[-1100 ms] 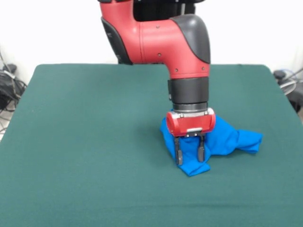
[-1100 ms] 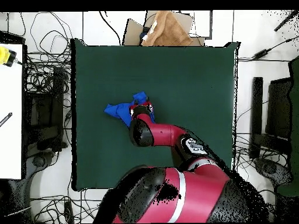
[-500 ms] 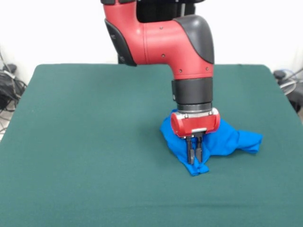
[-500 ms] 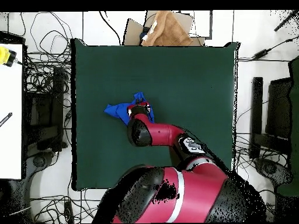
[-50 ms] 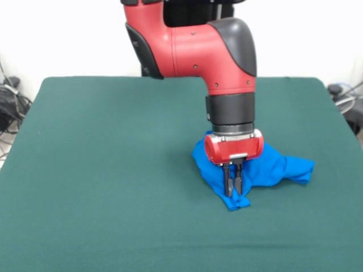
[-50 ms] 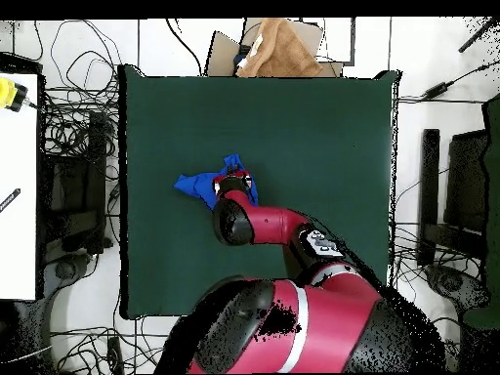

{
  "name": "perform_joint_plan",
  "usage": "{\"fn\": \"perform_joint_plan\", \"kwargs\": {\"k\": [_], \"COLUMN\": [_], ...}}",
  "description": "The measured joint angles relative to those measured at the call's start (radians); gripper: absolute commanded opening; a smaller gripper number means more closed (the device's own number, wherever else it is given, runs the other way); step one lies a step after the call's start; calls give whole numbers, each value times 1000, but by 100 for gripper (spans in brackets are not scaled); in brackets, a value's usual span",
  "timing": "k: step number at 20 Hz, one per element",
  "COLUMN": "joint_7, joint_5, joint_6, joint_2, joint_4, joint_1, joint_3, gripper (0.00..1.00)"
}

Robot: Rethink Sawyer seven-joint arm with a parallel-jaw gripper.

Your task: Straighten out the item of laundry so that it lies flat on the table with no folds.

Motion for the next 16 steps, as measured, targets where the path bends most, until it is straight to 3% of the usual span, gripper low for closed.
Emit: {"fn": "perform_joint_plan", "kwargs": {"k": [16], "joint_7": [0], "joint_5": [21], "joint_6": [101], "joint_2": [-43], "joint_4": [14], "joint_1": [10], "joint_3": [0], "gripper": [0]}}
